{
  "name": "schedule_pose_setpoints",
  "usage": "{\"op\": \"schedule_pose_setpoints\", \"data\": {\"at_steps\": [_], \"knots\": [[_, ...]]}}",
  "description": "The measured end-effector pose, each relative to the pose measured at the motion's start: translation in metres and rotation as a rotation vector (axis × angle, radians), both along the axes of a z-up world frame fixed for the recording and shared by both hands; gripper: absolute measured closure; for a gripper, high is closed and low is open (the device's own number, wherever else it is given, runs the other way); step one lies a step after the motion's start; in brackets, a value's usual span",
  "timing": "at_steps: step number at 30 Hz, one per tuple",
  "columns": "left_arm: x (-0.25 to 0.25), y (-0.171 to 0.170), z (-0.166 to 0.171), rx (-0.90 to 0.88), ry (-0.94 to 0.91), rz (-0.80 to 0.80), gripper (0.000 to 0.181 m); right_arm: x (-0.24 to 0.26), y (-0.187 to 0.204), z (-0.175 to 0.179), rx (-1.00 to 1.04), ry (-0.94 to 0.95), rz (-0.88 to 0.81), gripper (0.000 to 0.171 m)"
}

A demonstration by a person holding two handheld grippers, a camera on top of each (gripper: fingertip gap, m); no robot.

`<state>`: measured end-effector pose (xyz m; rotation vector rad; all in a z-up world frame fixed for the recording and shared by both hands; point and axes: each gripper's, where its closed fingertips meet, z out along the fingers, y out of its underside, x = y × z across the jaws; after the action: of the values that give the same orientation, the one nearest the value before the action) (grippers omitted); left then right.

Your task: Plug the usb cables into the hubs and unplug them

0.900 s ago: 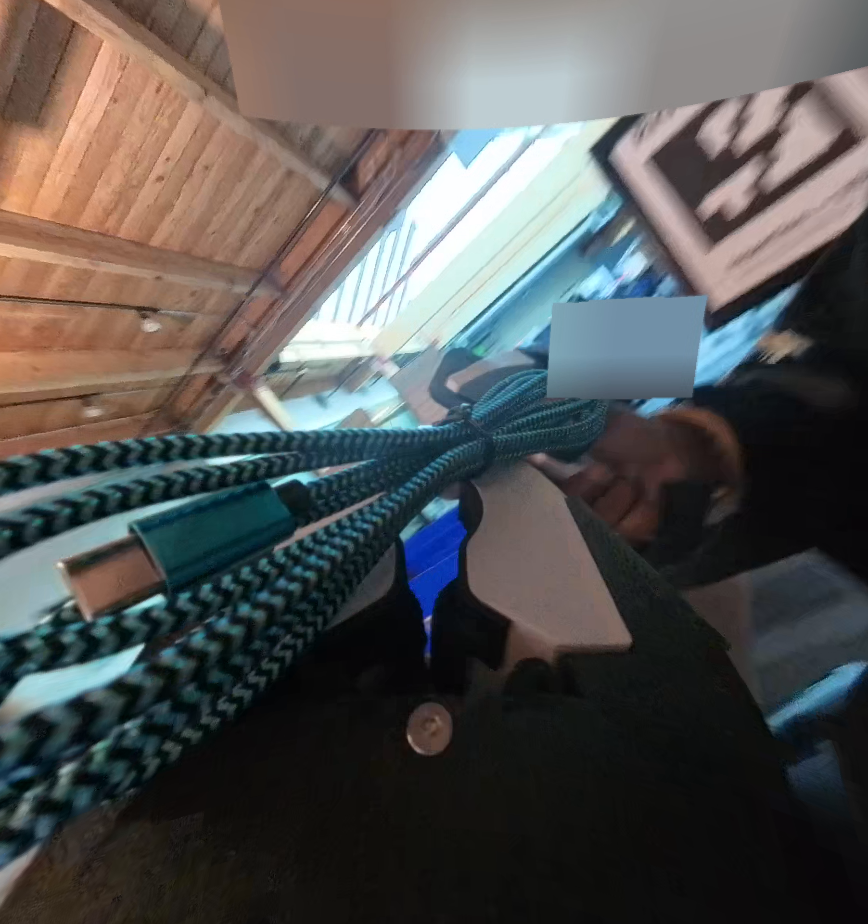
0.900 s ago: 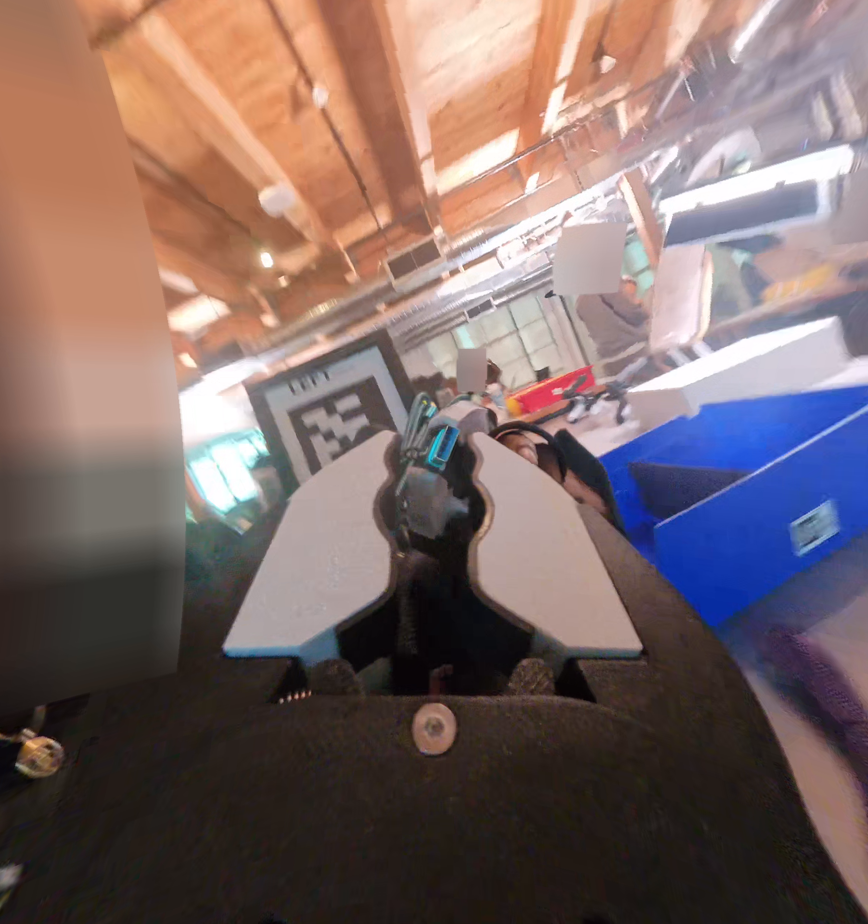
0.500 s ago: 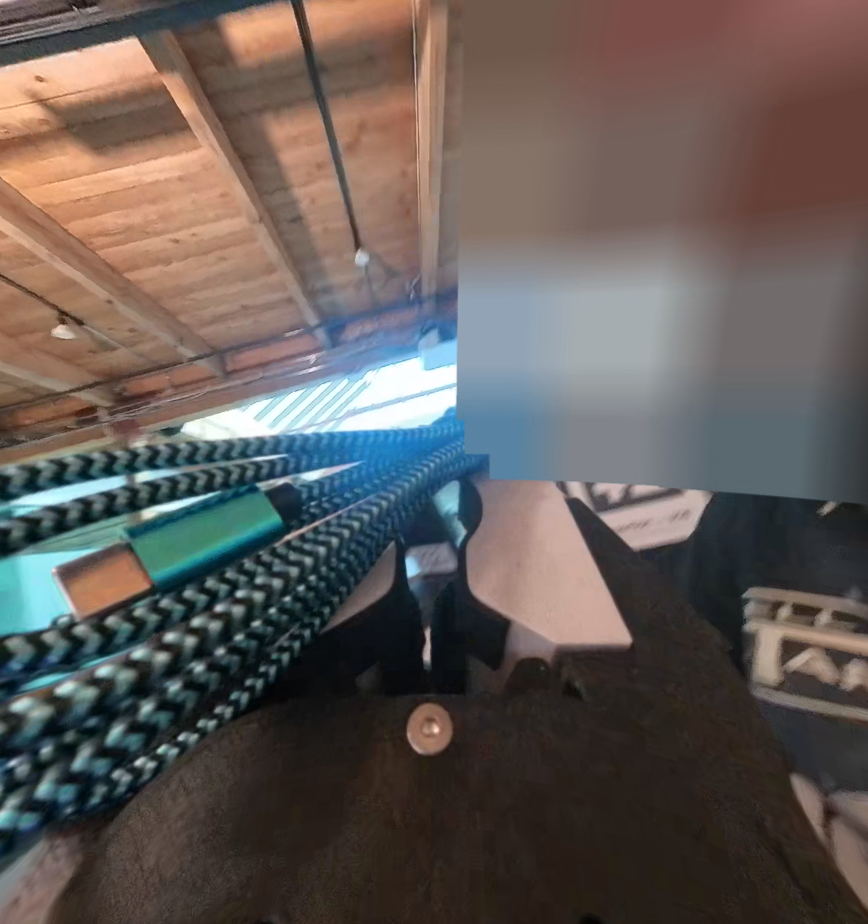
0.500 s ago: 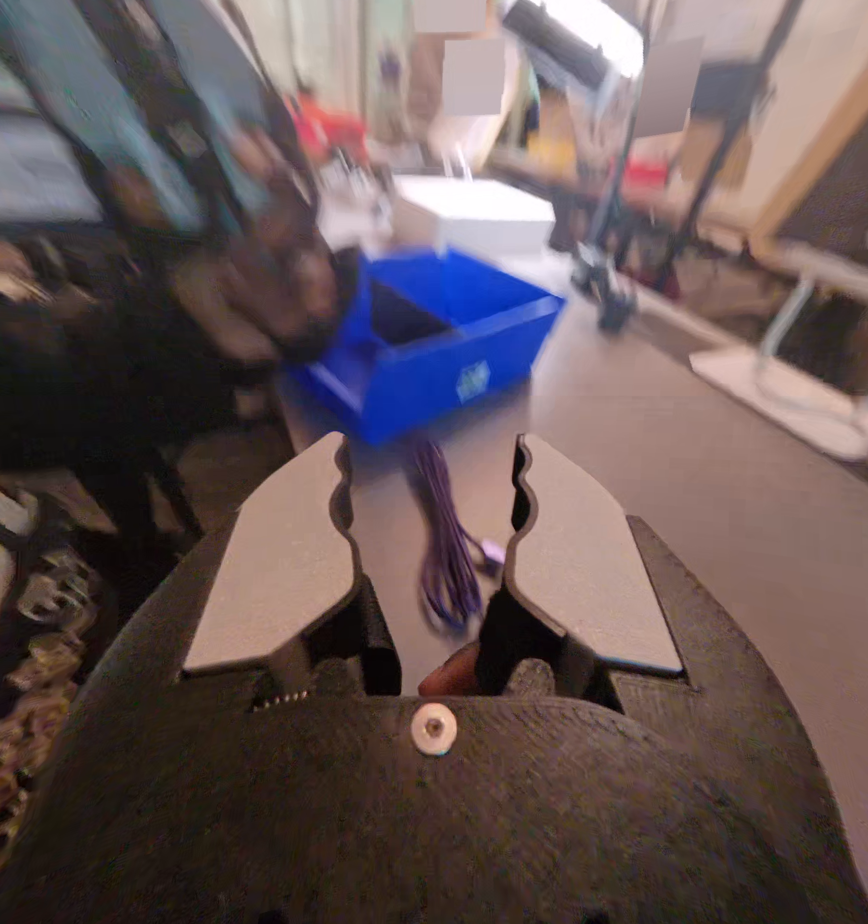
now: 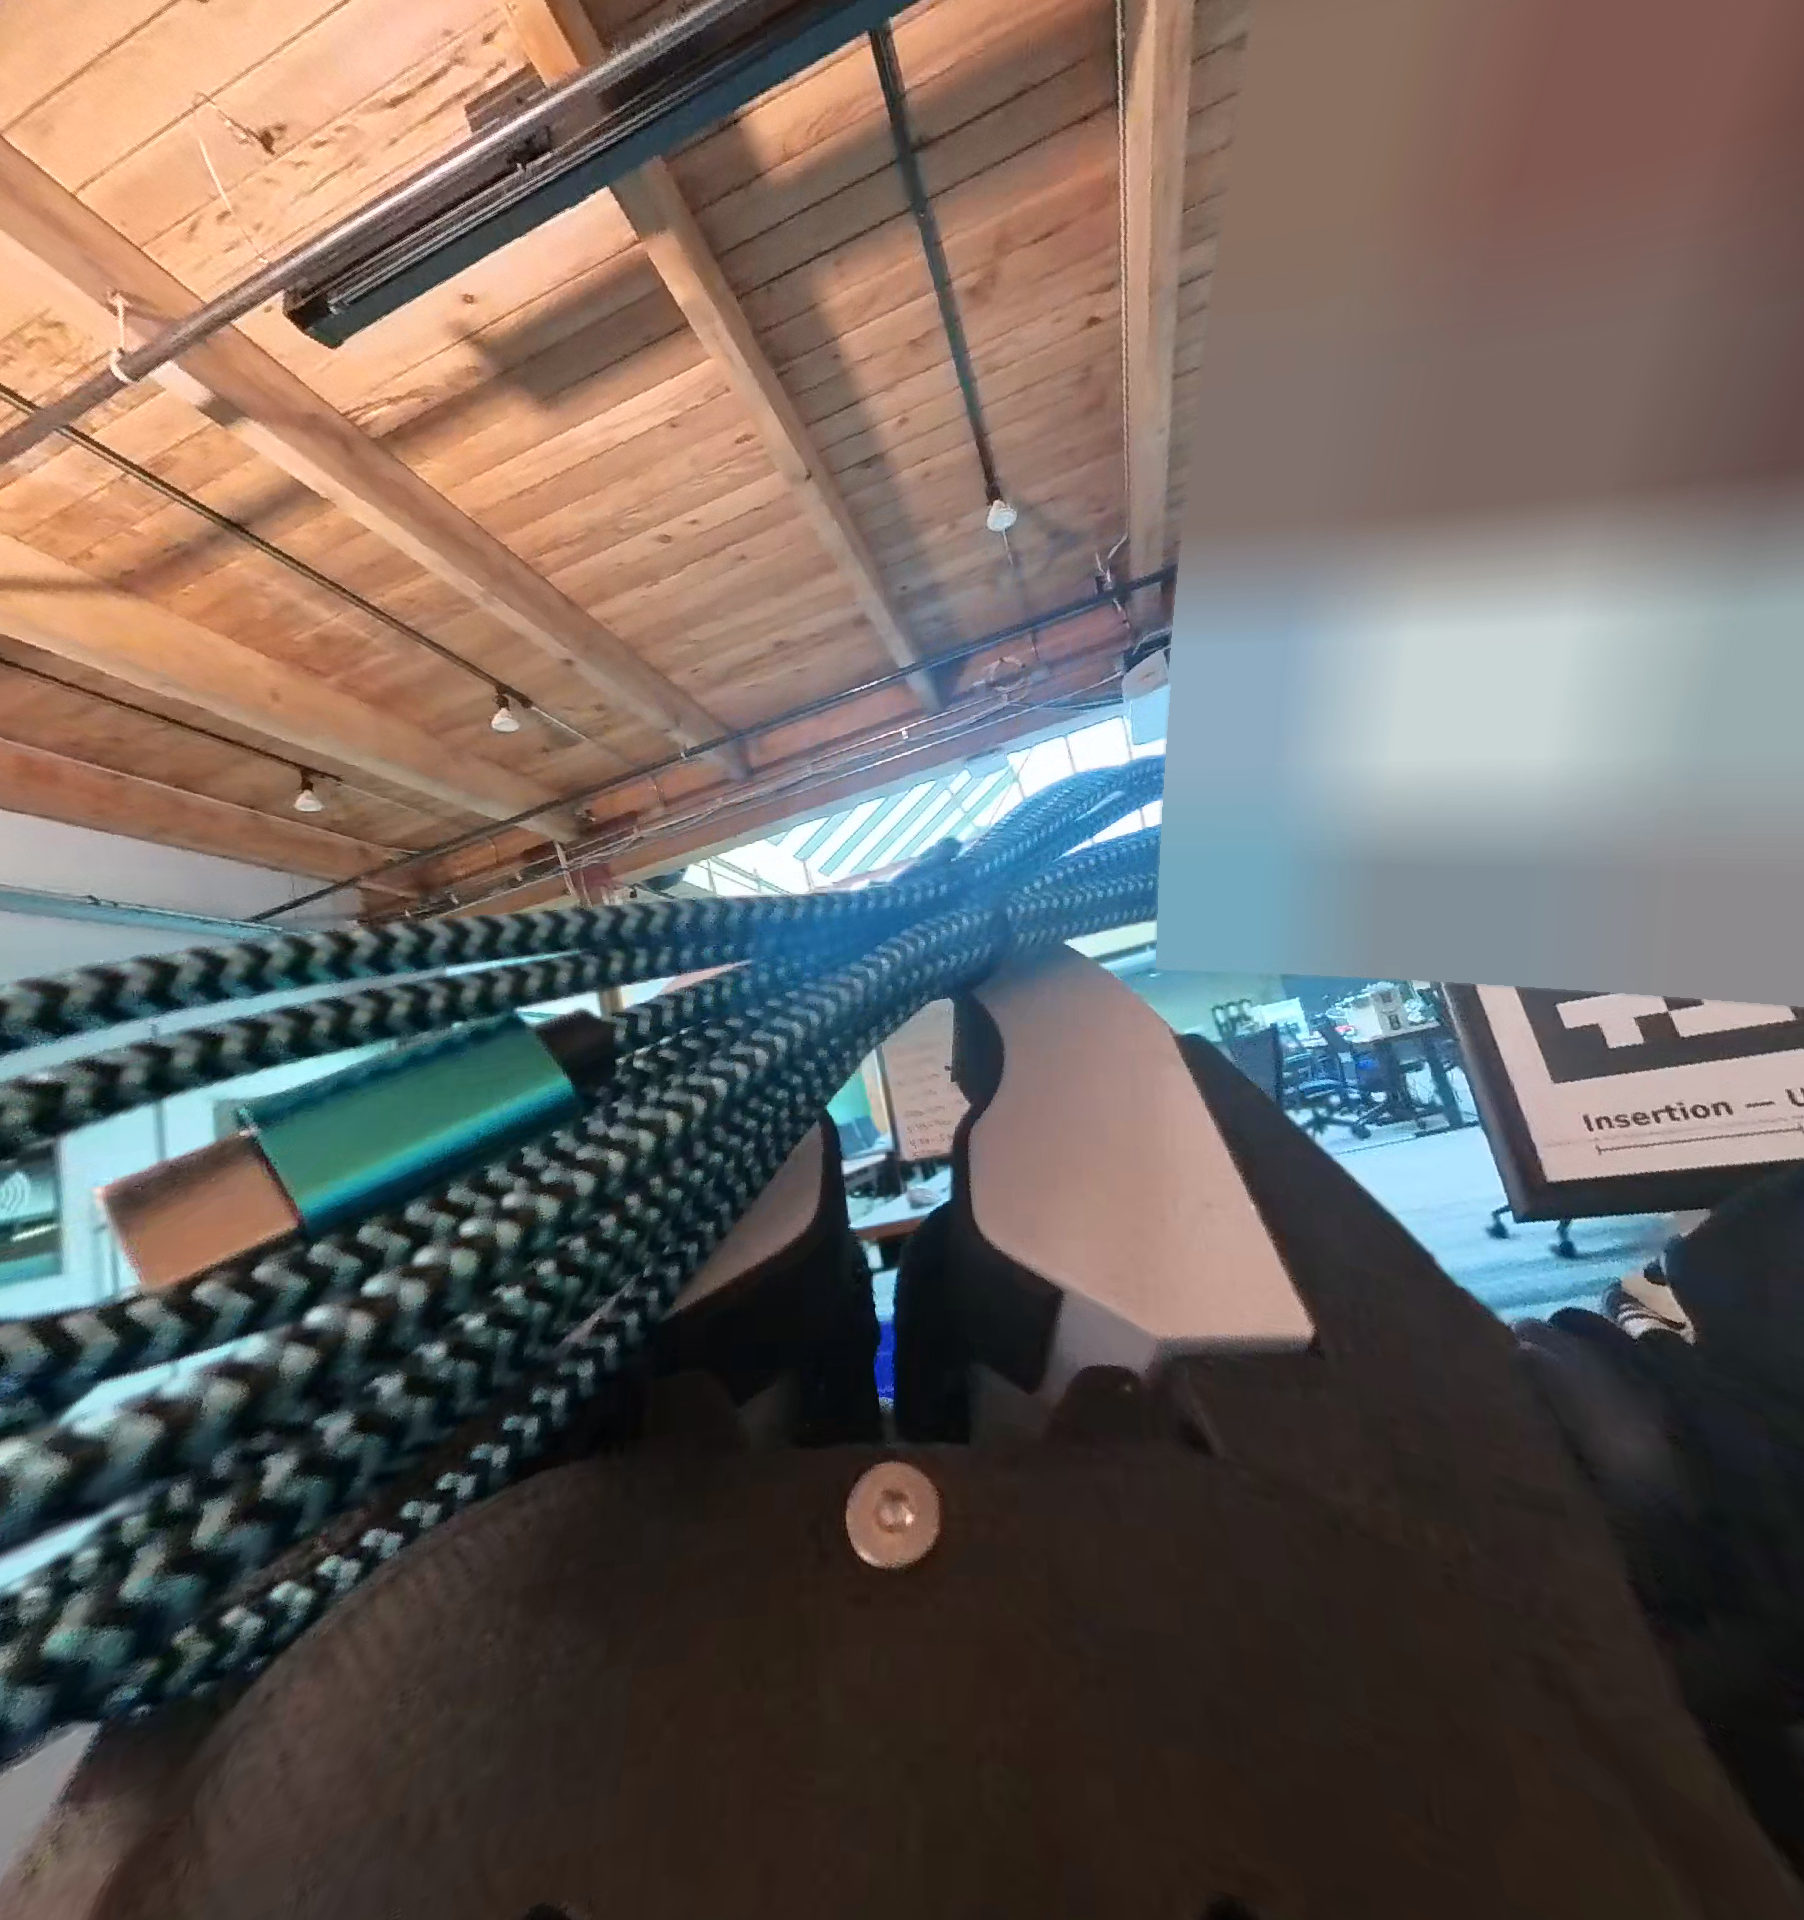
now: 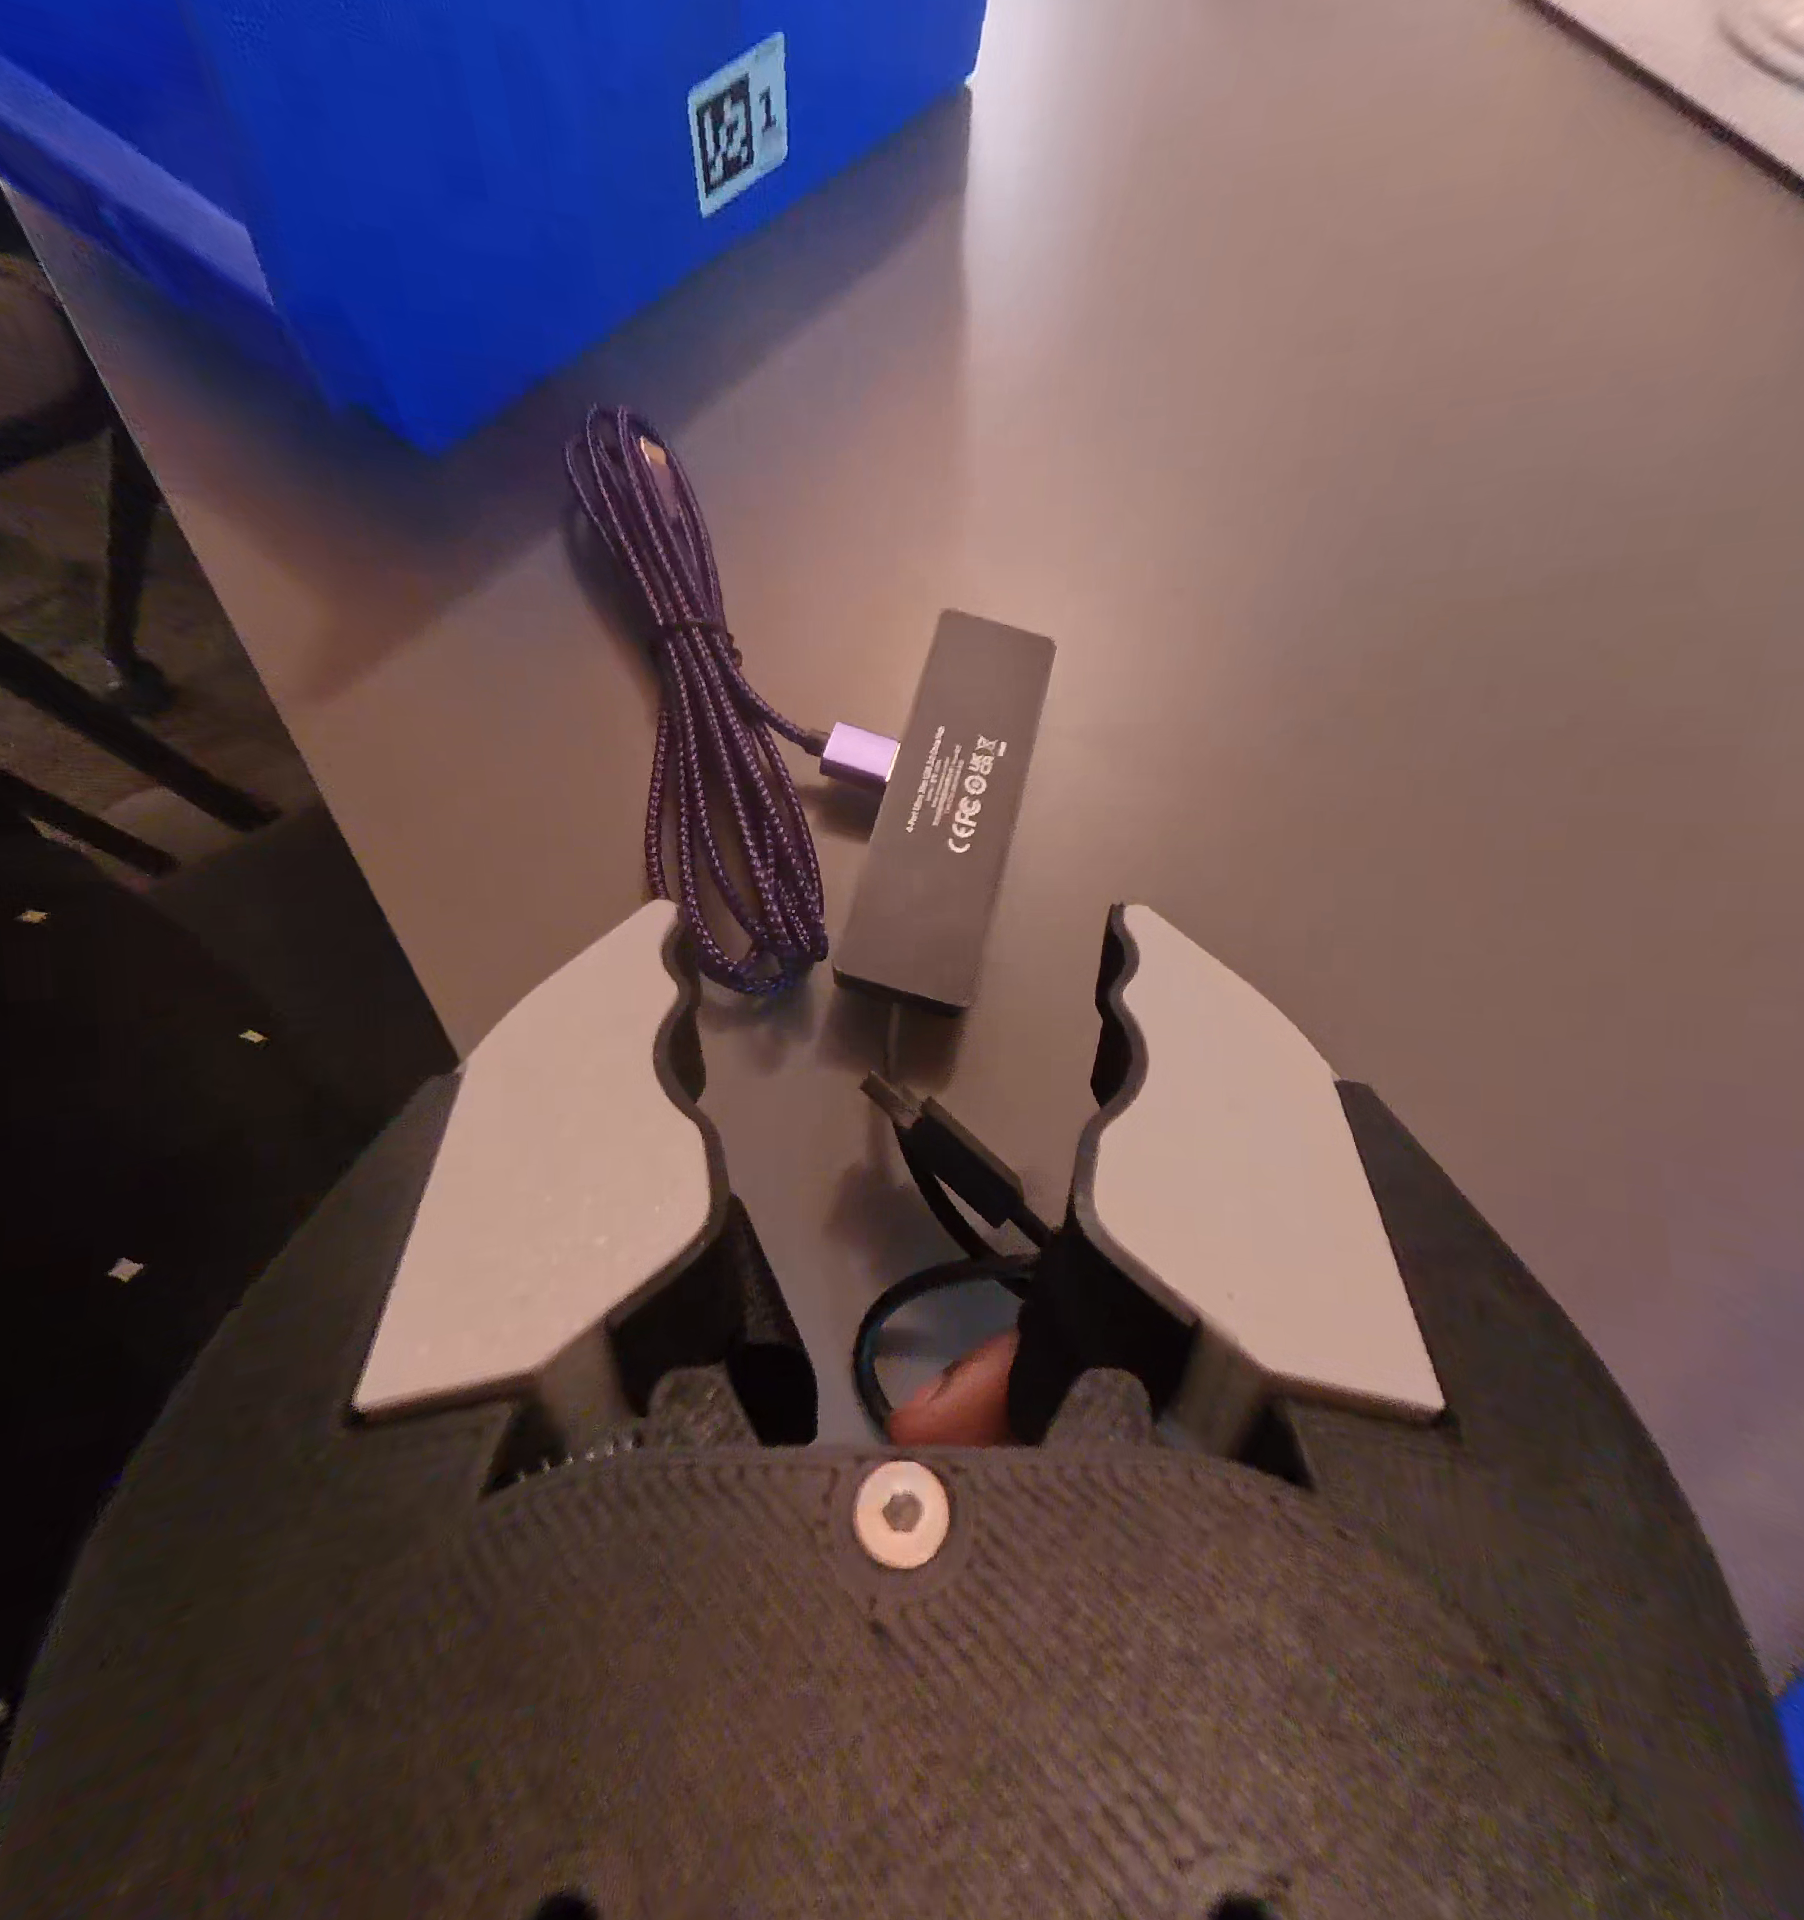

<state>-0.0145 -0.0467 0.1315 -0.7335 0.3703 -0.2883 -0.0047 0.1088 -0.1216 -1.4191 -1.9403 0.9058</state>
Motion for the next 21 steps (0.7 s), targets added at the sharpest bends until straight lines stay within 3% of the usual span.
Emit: {"op": "schedule_pose_setpoints", "data": {"at_steps": [3,5,6,11,15,21], "knots": [[0.005,0.0,0.0,-0.003,0.022,-0.001,0.166,-0.009,0.005,-0.007,0.037,0.029,-0.051,0.12],[0.008,0.001,-0.001,-0.009,0.037,0.001,0.166,-0.018,0.011,-0.004,-0.017,0.074,-0.114,0.138],[0.011,0.002,-0.003,-0.015,0.047,-0.002,0.166,-0.021,0.014,-0.008,-0.033,0.053,-0.13,0.138],[0.021,0.007,-0.01,-0.038,0.116,0.008,0.166,-0.015,0.012,-0.034,-0.03,-0.127,-0.091,0.103],[0.019,0.014,-0.014,-0.063,0.137,0.068,0.166,-0.011,0.01,-0.043,0.076,-0.158,-0.071,0.096],[0.021,0.022,-0.021,-0.084,0.187,0.154,0.166,-0.021,0.004,-0.044,0.123,-0.117,-0.053,0.126]]}}
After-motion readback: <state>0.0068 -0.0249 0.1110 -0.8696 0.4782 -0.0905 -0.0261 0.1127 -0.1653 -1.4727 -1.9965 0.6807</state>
